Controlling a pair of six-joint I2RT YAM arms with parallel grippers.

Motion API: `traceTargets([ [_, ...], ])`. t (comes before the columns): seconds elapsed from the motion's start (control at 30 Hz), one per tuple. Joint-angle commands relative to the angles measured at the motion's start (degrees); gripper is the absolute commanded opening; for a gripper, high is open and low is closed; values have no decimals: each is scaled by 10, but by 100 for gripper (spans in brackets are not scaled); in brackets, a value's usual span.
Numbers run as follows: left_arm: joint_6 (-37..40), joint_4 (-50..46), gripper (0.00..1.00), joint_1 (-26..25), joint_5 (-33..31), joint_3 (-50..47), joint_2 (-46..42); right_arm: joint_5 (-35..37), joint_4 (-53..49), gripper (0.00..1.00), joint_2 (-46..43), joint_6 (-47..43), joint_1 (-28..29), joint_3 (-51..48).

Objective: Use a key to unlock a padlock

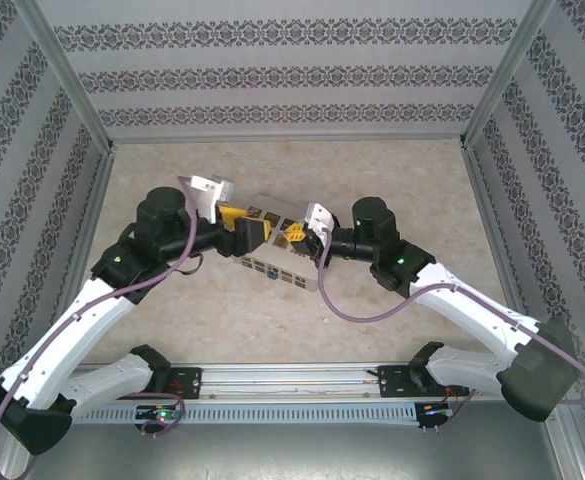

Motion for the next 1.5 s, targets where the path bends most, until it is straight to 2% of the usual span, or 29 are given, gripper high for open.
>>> traceTargets([
  [0.0,-110,-49,86,27,-26,16,-17,35,8,0,-27,-137,20,-17],
  [0.1,-187,-28,86,39,8,-2,-28,61,16,0,-37,-222,40,-21],
  [0.2,-268,36,83,40,35,-36,-37,92,20,0,-41,-308,65,-24],
  [0.33,-362,144,67,40,97,-81,-21,95,26,0,-48,-391,81,-25],
  [0.47,-435,200,54,39,178,-95,30,112,32,0,-59,-469,98,-27],
  [0.77,-474,252,46,21,212,-118,73,113,26,0,-57,-508,107,-15],
  [1.2,-499,294,24,8,227,-136,87,122,58,0,-40,-510,109,-8],
  [1.47,-504,298,23,8,231,-141,92,130,83,0,-35,-512,109,-6],
])
